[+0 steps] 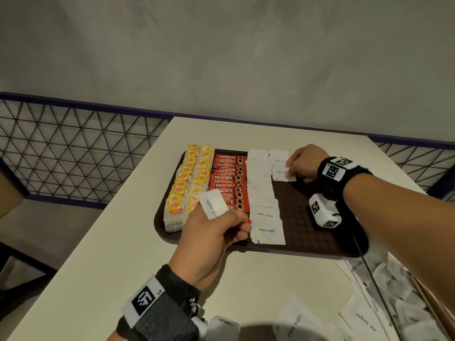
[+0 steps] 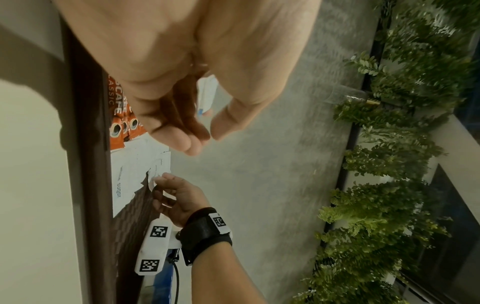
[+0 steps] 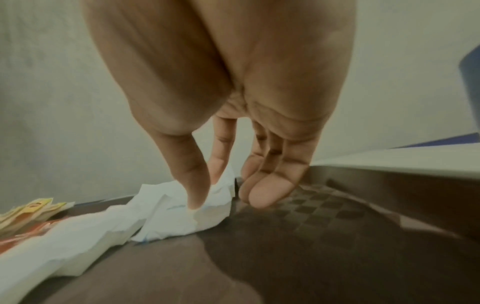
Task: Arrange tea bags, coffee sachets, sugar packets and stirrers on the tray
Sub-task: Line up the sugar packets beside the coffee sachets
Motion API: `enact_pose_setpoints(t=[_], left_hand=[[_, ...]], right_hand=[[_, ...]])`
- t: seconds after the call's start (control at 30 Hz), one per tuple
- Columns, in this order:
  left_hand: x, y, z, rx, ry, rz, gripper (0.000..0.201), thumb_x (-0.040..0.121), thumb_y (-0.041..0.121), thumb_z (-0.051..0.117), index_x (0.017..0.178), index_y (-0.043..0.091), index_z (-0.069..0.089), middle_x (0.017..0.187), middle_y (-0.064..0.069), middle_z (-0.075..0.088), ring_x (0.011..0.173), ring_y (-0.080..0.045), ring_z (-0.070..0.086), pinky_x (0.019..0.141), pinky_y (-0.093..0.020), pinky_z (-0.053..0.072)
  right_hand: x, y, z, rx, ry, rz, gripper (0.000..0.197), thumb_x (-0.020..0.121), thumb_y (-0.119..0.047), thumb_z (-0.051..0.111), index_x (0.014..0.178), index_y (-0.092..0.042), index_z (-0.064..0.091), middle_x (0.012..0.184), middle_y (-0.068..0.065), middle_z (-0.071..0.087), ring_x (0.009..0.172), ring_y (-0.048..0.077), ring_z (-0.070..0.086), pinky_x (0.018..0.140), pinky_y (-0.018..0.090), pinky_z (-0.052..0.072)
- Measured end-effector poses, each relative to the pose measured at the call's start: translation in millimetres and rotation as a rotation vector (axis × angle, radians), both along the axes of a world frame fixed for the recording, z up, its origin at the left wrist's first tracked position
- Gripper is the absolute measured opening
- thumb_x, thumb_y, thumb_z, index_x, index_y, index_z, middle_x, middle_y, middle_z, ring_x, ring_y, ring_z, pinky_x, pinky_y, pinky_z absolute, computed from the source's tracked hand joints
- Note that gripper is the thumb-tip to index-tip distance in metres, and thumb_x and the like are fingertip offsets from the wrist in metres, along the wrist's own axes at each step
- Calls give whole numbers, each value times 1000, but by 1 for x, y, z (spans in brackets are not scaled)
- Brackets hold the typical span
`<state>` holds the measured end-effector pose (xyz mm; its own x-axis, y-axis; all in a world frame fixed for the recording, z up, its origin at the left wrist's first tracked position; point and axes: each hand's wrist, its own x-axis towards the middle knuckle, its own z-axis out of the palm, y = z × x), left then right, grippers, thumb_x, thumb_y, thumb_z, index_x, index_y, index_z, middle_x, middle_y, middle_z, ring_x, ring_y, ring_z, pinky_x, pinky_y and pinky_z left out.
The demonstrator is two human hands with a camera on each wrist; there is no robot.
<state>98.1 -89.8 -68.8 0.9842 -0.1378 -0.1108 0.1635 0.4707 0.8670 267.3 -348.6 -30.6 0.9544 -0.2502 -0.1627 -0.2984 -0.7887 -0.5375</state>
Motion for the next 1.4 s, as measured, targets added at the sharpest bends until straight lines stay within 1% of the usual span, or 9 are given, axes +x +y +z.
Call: enact_pose_setpoints(t=[0.2,0.47,0.57,0.73,0.87,1.03,1.13,1.27,1.4], left_hand=[[-1,2,3,-102,36,-16,29,101,1,30,107,-8,56,77,-23,66,65,-31,65,60,-34,56],[-4,-2,3,-43,-43,-87,32,99,-10,46,123,-1,65,110,-22,75,90,-33,75,79,-33,64],[-4,-2,0,29,-92,-83,25,97,-5,60,120,-2,70,97,-16,76,74,-22,68,68,-24,58],[-1,0,-3,77,-148,-19,45,73,14,79,116,5,69,85,-13,72,67,-17,65,62,-23,54],[0,2,-2,22,-147,9,29,75,12,77,101,3,70,86,-18,75,71,-19,71,65,-23,58],[3,2,-9,56,-213,33,15,75,10,77,84,10,65,78,-11,69,68,-20,70,66,-25,58],[4,3,-12,136,-280,41,11,76,13,78,79,19,70,101,-8,74,95,-22,73,70,-26,57],[3,5,-10,184,-307,9,34,88,-5,70,98,24,84,116,1,77,110,-22,72,75,-24,58],[1,4,-9,187,-300,0,40,90,-6,70,113,25,81,127,-1,73,120,-23,68,84,-27,59]], right_hand=[[-29,22,31,233,-214,47,6,91,-13,75,97,-13,74,93,4,73,76,17,65,64,31,59],[-155,82,43,576,-214,446,28,87,-25,81,113,-24,72,105,0,76,93,32,74,82,45,62],[-177,83,23,608,-257,435,31,87,-22,82,116,-26,72,105,3,76,94,39,72,85,50,62],[-186,71,1,731,-332,284,13,91,-12,77,103,-12,75,94,10,78,79,29,72,73,35,63],[-186,71,-6,979,-396,155,26,87,-1,76,103,0,55,94,25,75,84,33,76,66,38,62],[-191,75,-14,975,-452,122,17,86,4,76,95,7,61,92,23,75,69,39,72,63,36,65],[-192,71,-15,890,-385,180,16,86,3,78,101,-5,77,92,18,77,69,32,73,76,40,64],[-195,64,-8,802,-350,234,31,85,-2,82,108,-23,81,97,28,75,72,28,72,93,50,59],[-195,65,0,765,-375,214,35,84,1,81,111,-21,80,108,33,70,71,26,70,78,35,64]])
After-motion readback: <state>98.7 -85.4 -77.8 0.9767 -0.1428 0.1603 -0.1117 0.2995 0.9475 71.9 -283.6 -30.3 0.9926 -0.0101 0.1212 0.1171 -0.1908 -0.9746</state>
